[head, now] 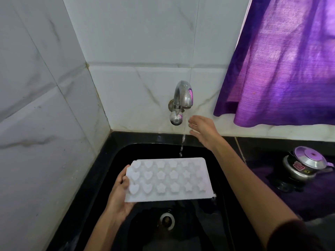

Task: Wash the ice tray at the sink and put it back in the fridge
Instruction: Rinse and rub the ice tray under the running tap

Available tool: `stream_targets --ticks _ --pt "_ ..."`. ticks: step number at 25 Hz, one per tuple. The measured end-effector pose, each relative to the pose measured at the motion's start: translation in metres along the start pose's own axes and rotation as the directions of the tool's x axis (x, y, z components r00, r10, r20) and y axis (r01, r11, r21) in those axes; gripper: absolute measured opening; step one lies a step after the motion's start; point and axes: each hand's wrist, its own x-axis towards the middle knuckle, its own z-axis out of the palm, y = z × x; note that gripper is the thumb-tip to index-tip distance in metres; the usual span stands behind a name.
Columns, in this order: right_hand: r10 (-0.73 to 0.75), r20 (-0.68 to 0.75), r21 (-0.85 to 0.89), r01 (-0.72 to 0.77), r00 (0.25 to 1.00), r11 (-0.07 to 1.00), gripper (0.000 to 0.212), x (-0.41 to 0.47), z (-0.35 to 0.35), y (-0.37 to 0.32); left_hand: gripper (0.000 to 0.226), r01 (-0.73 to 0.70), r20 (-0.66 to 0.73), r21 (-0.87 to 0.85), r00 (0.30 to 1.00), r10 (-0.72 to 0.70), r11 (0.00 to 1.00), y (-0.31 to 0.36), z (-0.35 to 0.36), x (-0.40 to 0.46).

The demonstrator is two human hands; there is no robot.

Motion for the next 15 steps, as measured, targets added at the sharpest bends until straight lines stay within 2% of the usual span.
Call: stream_targets --ticks 2,4,5,8,15 --pt "0.159 0.102 0.039 -0.163 0.982 0.986 0.031 0.015 0.021 -0.011 0.037 0.005 -0.012 -0.005 1.0 -0.005 1.0 0.0 -0.007 -0.003" --pt "0.227 0.167 0.062 -0.24 0.959 0.969 0.02 0.027 0.041 -0.017 0.037 0.008 -0.023 -0.007 1.0 -0.009 1.0 0.0 -0.01 -0.004" --pt "0.231 0.148 0.049 -0.241 0.962 0.969 0.015 0.032 0.05 -0.017 0.036 0.012 -0.031 -0.001 0.999 -0.012 1.0 -0.001 -0.012 -0.004" --pt "0.211 0.059 -0.033 -0.21 0.976 0.977 0.015 0.046 0.062 -0.011 0.036 0.024 -0.047 0.011 0.999 -0.024 1.0 -0.003 -0.014 0.0" --pt "0.192 0.091 0.004 -0.193 0.977 0.981 0.012 0.055 0.058 -0.001 0.034 0.044 -0.054 -0.008 0.998 -0.044 0.999 -0.007 -0.014 0.007"
